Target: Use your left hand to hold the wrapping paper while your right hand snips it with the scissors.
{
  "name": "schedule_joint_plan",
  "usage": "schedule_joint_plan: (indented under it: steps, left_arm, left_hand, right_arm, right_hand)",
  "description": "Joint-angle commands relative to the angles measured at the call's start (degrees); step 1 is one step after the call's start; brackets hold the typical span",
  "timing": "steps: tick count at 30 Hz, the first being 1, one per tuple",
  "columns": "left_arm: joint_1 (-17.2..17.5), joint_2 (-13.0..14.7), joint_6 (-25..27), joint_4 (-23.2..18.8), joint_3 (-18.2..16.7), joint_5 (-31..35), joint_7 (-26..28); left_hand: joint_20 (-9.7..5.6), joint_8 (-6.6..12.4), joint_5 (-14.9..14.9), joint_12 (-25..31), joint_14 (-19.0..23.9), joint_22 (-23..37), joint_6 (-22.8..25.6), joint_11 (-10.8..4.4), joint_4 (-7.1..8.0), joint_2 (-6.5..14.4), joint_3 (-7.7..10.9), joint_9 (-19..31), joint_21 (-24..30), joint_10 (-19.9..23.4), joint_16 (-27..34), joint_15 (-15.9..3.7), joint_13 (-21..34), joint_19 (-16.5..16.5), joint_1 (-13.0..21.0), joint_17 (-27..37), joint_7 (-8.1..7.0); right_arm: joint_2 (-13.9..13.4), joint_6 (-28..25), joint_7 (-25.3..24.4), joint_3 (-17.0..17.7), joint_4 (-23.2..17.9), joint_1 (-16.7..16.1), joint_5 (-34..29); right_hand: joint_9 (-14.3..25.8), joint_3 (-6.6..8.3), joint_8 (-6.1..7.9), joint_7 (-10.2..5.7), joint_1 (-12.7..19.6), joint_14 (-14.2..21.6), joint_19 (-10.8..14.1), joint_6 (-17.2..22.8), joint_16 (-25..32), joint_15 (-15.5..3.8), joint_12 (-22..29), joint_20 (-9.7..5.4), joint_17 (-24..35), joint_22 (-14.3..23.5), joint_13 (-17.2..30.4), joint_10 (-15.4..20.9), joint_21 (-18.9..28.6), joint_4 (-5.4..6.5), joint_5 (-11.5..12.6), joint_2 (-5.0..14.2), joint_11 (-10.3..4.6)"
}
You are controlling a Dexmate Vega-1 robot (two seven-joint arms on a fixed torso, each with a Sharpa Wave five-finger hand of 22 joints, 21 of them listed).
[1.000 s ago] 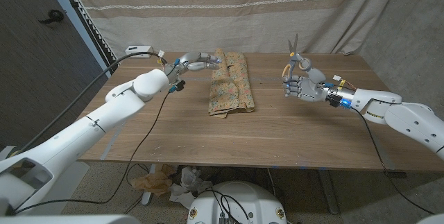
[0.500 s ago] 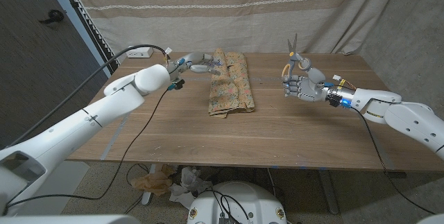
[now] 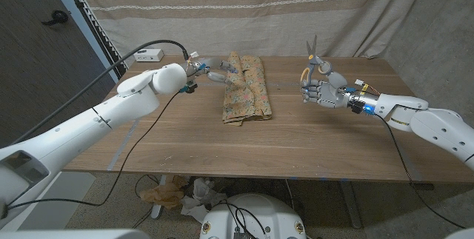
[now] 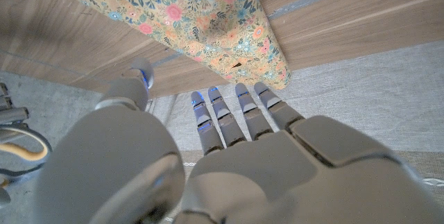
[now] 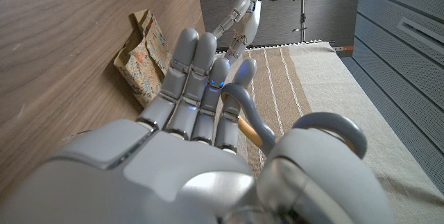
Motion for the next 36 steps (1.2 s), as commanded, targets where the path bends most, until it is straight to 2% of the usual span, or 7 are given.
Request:
schedule_joint_plan:
  steps: [1, 4, 11, 12, 24, 34, 36]
  left_arm:
    - [-5.56, -1.23, 1.32, 0.08, 5.02, 15.24, -8.55]
    - [-7.23, -1.93, -0.40, 0.69, 6.69, 19.66, -10.91]
    - [-10.71, -4.09, -7.76, 3.37, 8.43, 26.11, -14.19]
    - [-11.12, -4.33, -8.81, 3.78, 8.48, 26.53, -14.75]
    - [-13.47, -6.35, -18.28, 6.70, 8.49, 30.70, -18.71]
    - [-13.87, -6.81, -25.00, 10.16, 7.71, 30.83, -17.98]
    - [-13.72, -6.70, -25.97, 10.55, 7.46, 30.92, -17.40]
  left_hand:
    - [0.03, 0.03, 1.20, 0.50, -0.97, 0.11, -3.83, -0.12, -0.05, -0.10, -1.96, 0.32, 0.15, -1.49, 0.39, -9.53, -0.18, -0.38, 0.01, -0.02, -0.02]
    - [0.14, 0.30, 2.06, 0.52, -1.82, 0.10, -6.62, -0.13, -0.04, 0.00, -3.68, 0.39, 0.14, -3.21, 0.35, -9.58, -0.30, -0.54, 0.68, -0.03, 0.00]
    - [0.47, 0.05, 3.07, 0.34, -3.20, 0.09, -10.56, -0.13, 0.02, -0.17, -5.68, 0.40, 0.06, -5.42, 0.25, -9.54, -0.39, -1.02, 1.24, 0.00, 0.07]
    - [0.53, -0.08, 3.48, 0.43, -3.33, 0.10, -12.29, -0.16, 0.11, -0.17, -6.58, 0.40, 0.10, -5.98, 0.40, -9.53, -0.41, -1.07, 1.22, 0.02, 0.08]
    - [0.61, -0.03, 4.07, 0.46, -4.21, 0.11, -14.48, -0.15, 0.26, -0.10, -7.97, 0.42, 0.10, -6.96, 0.33, -9.54, -0.44, -1.26, 1.11, 0.04, 0.09]
    - [0.58, -0.13, 5.05, 0.60, -5.29, 0.16, -19.23, -0.15, 0.56, 0.14, -10.33, 0.49, 0.20, -8.71, 0.45, -9.38, -0.36, -1.33, 0.71, 0.12, 0.14]
    - [0.67, 0.22, 5.38, 1.32, -4.89, 0.18, -19.75, -0.15, 0.65, 0.31, -10.98, 0.54, 0.27, -7.63, 0.74, -9.58, -0.12, -1.20, 0.62, 0.20, 0.05]
  right_arm:
    - [0.19, 0.53, -0.35, 0.79, 0.38, -1.04, 0.46]
    - [0.24, 0.61, -0.27, 0.73, 0.49, -0.98, 0.30]
    - [0.33, 0.48, 0.00, 0.52, 0.65, -0.64, 0.22]
    - [0.30, 0.64, -0.06, 0.62, 0.60, -0.79, 0.13]
    - [-0.17, 1.07, -1.04, 2.50, -0.27, -3.35, 0.86]
    - [-0.14, 1.48, -1.48, 3.08, -0.93, -4.29, 0.61]
    - [-0.13, 1.50, -1.65, 3.24, -1.11, -4.50, 0.65]
  right_hand:
    - [0.10, -0.12, -0.18, 4.19, 0.11, -0.55, 0.52, 2.35, 0.39, -1.66, 0.47, -0.20, -0.06, 0.06, -0.04, 1.55, -0.32, -0.24, -0.07, 0.57, 1.35]
    - [0.08, -0.13, -0.17, 4.26, 0.15, -0.56, 0.62, 2.47, 0.47, -1.68, 0.52, -0.21, -0.01, 0.02, -0.09, 1.56, -0.53, -0.33, -0.10, 0.55, 1.27]
    - [0.12, -0.12, -0.23, 4.25, 0.16, -0.83, 0.87, 2.49, 0.48, -1.73, 0.71, -0.18, -0.18, 0.10, -0.13, 1.39, -1.20, -0.53, -0.17, 0.68, 1.21]
    - [0.12, -0.13, -0.24, 4.26, 0.17, -0.92, 0.87, 2.49, 0.50, -1.61, 0.78, -0.16, -0.14, 0.09, 0.01, 1.27, -1.26, -0.55, -0.17, 0.68, 1.22]
    - [0.05, -0.06, -0.38, 4.34, 0.14, -0.99, 1.11, 2.55, 0.64, -1.59, 0.85, -0.14, -0.28, 0.27, -0.43, 1.27, -1.88, -0.75, -0.27, 0.99, 1.17]
    - [0.15, -0.03, -0.41, 4.28, 0.16, -0.95, 1.28, 2.54, 0.68, -1.50, 1.02, -0.11, -0.55, 0.38, -0.62, 1.30, -2.31, -0.95, -0.35, 1.13, 1.11]
    - [0.28, 0.00, -0.35, 4.35, 0.23, -1.00, 1.28, 2.54, 0.69, -1.48, 1.07, -0.12, -0.56, 0.45, -0.62, 1.30, -2.34, -1.00, -0.36, 1.18, 1.11]
